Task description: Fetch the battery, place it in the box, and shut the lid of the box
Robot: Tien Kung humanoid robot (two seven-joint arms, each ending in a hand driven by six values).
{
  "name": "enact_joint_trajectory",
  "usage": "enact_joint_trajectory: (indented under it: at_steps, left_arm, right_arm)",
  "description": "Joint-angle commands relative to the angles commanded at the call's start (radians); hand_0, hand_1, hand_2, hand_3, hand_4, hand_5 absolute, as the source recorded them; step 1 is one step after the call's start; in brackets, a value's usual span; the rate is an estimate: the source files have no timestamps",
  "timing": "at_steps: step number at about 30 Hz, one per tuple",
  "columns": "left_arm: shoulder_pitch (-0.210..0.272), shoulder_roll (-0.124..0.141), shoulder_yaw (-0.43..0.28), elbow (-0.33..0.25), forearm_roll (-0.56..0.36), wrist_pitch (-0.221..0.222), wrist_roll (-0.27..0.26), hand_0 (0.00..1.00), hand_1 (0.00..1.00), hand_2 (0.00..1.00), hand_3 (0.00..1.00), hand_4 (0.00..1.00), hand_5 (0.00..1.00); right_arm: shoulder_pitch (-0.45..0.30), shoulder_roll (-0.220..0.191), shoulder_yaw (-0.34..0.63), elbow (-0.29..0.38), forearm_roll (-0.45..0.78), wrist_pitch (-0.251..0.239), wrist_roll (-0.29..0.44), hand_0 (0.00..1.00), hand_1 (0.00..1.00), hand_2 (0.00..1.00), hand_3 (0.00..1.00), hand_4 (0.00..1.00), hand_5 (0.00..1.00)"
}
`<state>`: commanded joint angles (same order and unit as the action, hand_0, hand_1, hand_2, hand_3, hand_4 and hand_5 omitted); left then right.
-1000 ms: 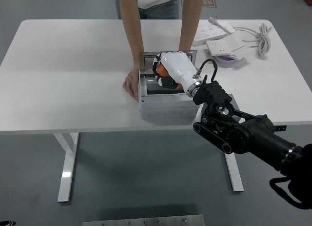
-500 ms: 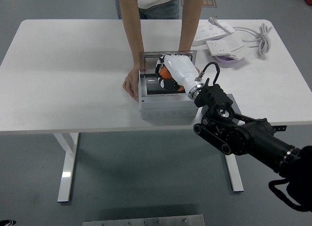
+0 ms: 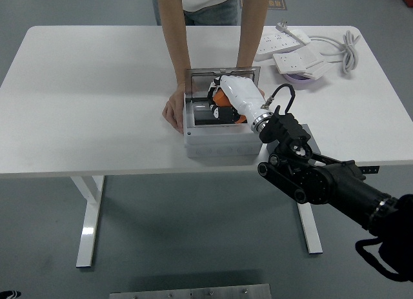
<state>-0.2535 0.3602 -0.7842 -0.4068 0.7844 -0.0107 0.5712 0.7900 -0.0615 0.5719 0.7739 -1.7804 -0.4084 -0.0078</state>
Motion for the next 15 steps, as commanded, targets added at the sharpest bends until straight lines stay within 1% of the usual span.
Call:
enact_joint_trajectory:
  at_steps: [2, 3, 8, 9, 14, 15]
  left_arm:
    - [0.001, 0.0, -0.001, 0.0, 0.001, 0.0, 0.001, 0.834, 0.903, 0.865, 0.826, 0.856, 0.56]
    - [0.001, 0.0, -0.001, 0.0, 0.001, 0.0, 0.001, 0.834, 0.903, 0.865, 0.826, 0.856, 0.561]
    - [0.001, 0.0, -0.003, 0.0, 0.004, -0.001, 0.002, 0.834, 0.903, 0.865, 0.826, 0.856, 0.561]
    - [0.0, 0.0, -0.003, 0.0, 0.004, -0.001, 0.002, 0.834, 0.902, 0.866, 0.825, 0.857, 0.562]
    - [-0.001, -0.001, -0.004, 0.0, 0.006, -0.002, 0.003, 0.834, 0.902, 0.866, 0.825, 0.857, 0.562]
    - [-0.001, -0.001, -0.005, 0.0, 0.007, -0.002, 0.003, 0.833, 0.902, 0.864, 0.825, 0.857, 0.563]
  right_arm:
    - [-0.001, 0.0, 0.001, -0.002, 0.003, 0.004, 0.002, 0.185, 0.246, 0.318, 0.454, 0.193, 0.002]
    - [-0.001, 0.0, 0.002, -0.002, 0.004, 0.006, 0.003, 0.215, 0.321, 0.441, 0.574, 0.382, 0.112]
    - [-0.003, 0.002, 0.004, -0.005, 0.003, 0.016, 0.003, 0.215, 0.321, 0.441, 0.574, 0.382, 0.112]
    - [-0.003, 0.002, 0.003, -0.005, 0.004, 0.017, 0.004, 0.352, 0.477, 0.55, 0.629, 0.461, 0.154]
    - [-0.001, 0.002, 0.004, -0.006, 0.005, 0.022, 0.008, 0.352, 0.477, 0.55, 0.629, 0.461, 0.154]
    - [-0.001, 0.002, 0.004, -0.006, 0.005, 0.024, 0.008, 0.468, 0.545, 0.594, 0.636, 0.531, 0.164]
